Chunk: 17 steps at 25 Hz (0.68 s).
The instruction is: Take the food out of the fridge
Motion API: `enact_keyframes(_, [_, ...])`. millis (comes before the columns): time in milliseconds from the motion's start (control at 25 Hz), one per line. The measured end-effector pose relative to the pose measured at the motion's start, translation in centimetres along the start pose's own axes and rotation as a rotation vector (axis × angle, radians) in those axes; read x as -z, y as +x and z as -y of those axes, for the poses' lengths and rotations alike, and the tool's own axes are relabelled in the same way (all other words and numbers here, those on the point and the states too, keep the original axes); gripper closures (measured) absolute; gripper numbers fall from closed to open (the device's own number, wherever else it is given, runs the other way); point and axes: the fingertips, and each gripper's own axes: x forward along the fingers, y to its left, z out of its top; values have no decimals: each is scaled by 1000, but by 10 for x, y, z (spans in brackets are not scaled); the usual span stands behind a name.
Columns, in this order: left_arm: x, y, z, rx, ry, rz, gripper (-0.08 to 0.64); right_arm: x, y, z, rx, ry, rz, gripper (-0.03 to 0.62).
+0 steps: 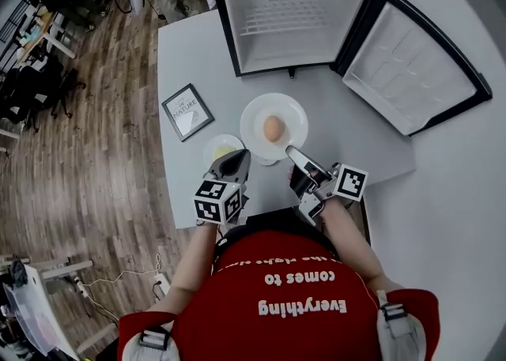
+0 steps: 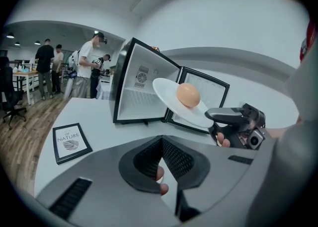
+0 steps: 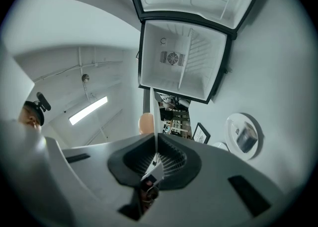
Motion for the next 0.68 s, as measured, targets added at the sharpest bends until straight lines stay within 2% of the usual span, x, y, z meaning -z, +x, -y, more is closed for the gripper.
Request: enact_keyframes(680, [3,-2,-15,3,-6,-5,554,2,3,-3,17,-3,-43,568])
